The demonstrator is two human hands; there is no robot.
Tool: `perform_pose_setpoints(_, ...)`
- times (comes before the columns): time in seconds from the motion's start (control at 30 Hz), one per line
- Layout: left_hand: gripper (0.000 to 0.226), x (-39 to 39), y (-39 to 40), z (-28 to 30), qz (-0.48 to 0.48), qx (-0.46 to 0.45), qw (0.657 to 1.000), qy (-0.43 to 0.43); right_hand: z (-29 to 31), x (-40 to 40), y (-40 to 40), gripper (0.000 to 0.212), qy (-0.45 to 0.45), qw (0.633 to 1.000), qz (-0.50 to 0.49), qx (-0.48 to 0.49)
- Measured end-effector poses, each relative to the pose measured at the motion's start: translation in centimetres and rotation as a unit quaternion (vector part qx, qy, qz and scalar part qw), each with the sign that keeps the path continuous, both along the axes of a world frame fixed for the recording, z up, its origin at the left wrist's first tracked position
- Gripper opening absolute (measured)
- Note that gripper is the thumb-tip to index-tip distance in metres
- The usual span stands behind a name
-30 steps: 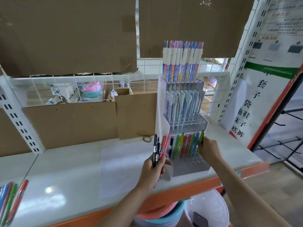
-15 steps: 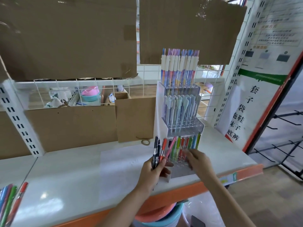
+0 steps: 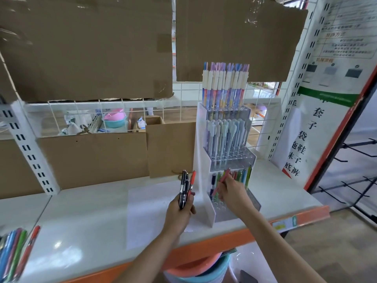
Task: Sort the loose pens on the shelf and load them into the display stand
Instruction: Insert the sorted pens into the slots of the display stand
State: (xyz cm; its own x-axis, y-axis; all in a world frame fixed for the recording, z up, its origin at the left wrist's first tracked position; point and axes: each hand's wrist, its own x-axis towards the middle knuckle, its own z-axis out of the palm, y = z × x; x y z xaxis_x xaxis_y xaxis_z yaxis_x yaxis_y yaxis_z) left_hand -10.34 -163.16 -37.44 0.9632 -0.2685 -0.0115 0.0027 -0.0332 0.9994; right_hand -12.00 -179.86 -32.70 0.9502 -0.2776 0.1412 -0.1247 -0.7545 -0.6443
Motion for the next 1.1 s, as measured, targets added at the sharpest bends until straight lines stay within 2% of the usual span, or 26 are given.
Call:
perform_pose_setpoints(0.17, 0.018, -0.4, 0.4, 0.2, -0.010, -0.031, 0.999, 0.012, -2.3, 1.0, 0.5, 0.019, 0.067, 0.993, -0.008, -0.099)
perform_pose_setpoints(0.43, 0.016, -0.7, 0.5, 0.4, -0.012, -0.049, 0.998, 0.025, -3.3, 1.1, 1.4, 0.020, 0.086, 0.991, -0.062, -0.084)
perform_pose_setpoints(0.53, 0.017, -0.9, 0.6, 0.5, -0.034, -0.049, 0.998, 0.012, -3.0, 0.1, 1.0, 0.017, 0.065, 0.994, -0.079, -0.047)
perform_pose_setpoints(0.6, 0.018, -0.8, 0.5, 0.5, -0.045, -0.047, 0.998, 0.003, -2.2, -0.9, 1.1, 0.016, 0.021, 0.997, -0.070, 0.012)
perform_pose_setpoints(0.67, 0.018, -0.9, 0.0, 0.4, -0.064, -0.028, 0.998, -0.005, -1.4, -2.2, 1.8, 0.015, 0.015, 0.992, -0.006, 0.128)
perform_pose_setpoints(0.73, 0.018, -1.2, -0.7, 0.2, -0.089, -0.005, 0.996, -0.008, -1.2, -3.1, 2.3, 0.017, 0.031, 0.983, 0.052, 0.172)
perform_pose_setpoints(0.83, 0.020, -1.8, -1.2, 0.0, -0.096, 0.023, 0.995, 0.002, -0.7, -3.2, 1.6, 0.024, 0.021, 0.993, 0.024, 0.116)
perform_pose_setpoints(0.9, 0.022, -1.6, -1.1, -0.1, -0.062, 0.031, 0.997, 0.025, -0.1, -2.9, 0.4, 0.022, -0.033, 0.989, -0.034, 0.137)
perform_pose_setpoints(0.97, 0.022, -1.1, -0.8, -0.3, -0.028, 0.044, 0.998, 0.037, 0.2, -2.4, -0.6, 0.017, -0.071, 0.990, -0.068, 0.104)
perform_pose_setpoints(1.1, 0.022, -0.6, -0.4, -0.8, -0.016, 0.078, 0.997, 0.000, -0.5, -1.2, -0.8, 0.015, -0.020, 0.997, -0.070, 0.015)
